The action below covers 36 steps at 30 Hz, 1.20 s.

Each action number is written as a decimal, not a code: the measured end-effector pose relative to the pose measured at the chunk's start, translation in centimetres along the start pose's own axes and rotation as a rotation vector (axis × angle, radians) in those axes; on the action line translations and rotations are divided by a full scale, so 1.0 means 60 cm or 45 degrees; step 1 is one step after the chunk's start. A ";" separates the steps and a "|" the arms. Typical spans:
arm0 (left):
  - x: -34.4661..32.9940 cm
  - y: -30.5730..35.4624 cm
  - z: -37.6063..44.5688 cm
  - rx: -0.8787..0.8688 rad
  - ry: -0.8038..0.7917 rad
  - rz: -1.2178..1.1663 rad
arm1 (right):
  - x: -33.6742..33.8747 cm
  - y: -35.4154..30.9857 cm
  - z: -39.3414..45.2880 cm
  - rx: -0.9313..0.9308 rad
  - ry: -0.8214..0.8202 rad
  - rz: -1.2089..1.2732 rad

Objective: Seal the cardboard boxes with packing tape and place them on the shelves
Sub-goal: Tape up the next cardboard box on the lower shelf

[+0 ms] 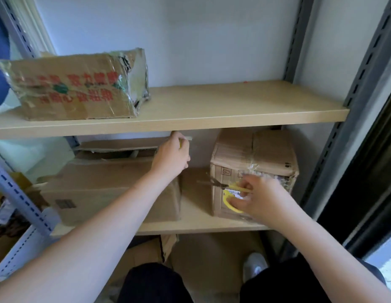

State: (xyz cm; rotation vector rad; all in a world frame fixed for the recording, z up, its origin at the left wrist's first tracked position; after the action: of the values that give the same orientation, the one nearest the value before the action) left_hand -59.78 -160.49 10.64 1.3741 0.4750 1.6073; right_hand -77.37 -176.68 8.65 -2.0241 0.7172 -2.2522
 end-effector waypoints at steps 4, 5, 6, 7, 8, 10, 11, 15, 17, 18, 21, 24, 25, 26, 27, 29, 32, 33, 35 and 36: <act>0.021 0.030 -0.049 0.223 -0.088 -0.588 | 0.147 -0.030 -0.020 0.211 0.330 0.151; 0.021 0.036 -0.060 0.222 -0.116 -0.644 | 0.177 -0.035 -0.014 0.234 0.418 0.169; 0.021 0.041 -0.069 0.211 -0.141 -0.685 | 0.203 -0.038 -0.004 0.239 0.496 0.165; 0.022 0.046 -0.077 0.200 -0.152 -0.719 | 0.224 -0.039 0.013 0.233 0.553 0.151; 0.024 0.052 -0.083 0.188 -0.147 -0.756 | 0.240 -0.038 0.032 0.212 0.586 0.139; 0.029 0.067 -0.097 0.179 -0.122 -0.864 | 0.257 -0.029 0.083 0.140 0.528 0.068; 0.031 0.075 -0.102 0.181 -0.115 -0.944 | 0.260 -0.029 0.106 0.126 0.434 -0.033; 0.041 0.106 -0.122 0.193 -0.121 -1.189 | 0.262 -0.042 0.154 0.179 0.006 -0.250; 0.045 0.118 -0.131 0.209 -0.132 -1.260 | 0.269 -0.051 0.163 0.168 0.127 -0.400; 0.047 0.122 -0.134 0.204 -0.142 -1.272 | 0.272 -0.060 0.159 0.186 0.287 -0.435; 0.052 0.132 -0.142 0.127 -0.189 -1.231 | 0.247 -0.114 0.109 0.538 0.454 -0.143; 0.053 0.136 -0.145 0.083 -0.198 -1.141 | 0.199 -0.160 0.063 0.718 0.264 0.118; 0.053 0.138 -0.145 0.082 -0.204 -1.117 | 0.188 -0.165 0.060 0.723 0.300 0.144; 0.054 0.140 -0.144 0.084 -0.216 -1.100 | 0.182 -0.168 0.059 0.695 0.359 0.188; 0.054 0.139 -0.143 0.112 -0.220 -1.086 | 0.176 -0.169 0.059 0.654 0.421 0.222; 0.050 0.124 -0.132 0.188 -0.199 -1.033 | 0.165 -0.175 0.059 0.615 0.539 0.153; 0.060 0.112 -0.119 0.253 -0.179 -0.809 | 0.153 -0.193 0.055 0.635 0.657 0.049; 0.067 0.113 -0.118 0.280 -0.201 -0.759 | 0.153 -0.198 0.057 0.631 0.678 0.096; 0.081 0.105 -0.110 0.356 -0.177 -0.807 | 0.158 -0.210 0.067 0.623 0.703 0.168; 0.086 0.101 -0.109 0.446 -0.138 -0.902 | 0.160 -0.218 0.074 0.625 0.699 0.181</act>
State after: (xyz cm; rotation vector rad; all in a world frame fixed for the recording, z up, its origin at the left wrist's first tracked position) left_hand -67.86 -157.38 16.29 1.3225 1.0755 0.8911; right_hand -70.99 -169.50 22.44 -1.1198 0.2570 -2.5797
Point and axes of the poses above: each hand's wrist, its own z-axis towards the middle knuckle, its own x-axis out of the back of the hand, y = z × x, the point moved 3 cm from there along z, towards the middle knuckle, and after that the axes turned 7 degrees about -z, right-handed, at the moved point
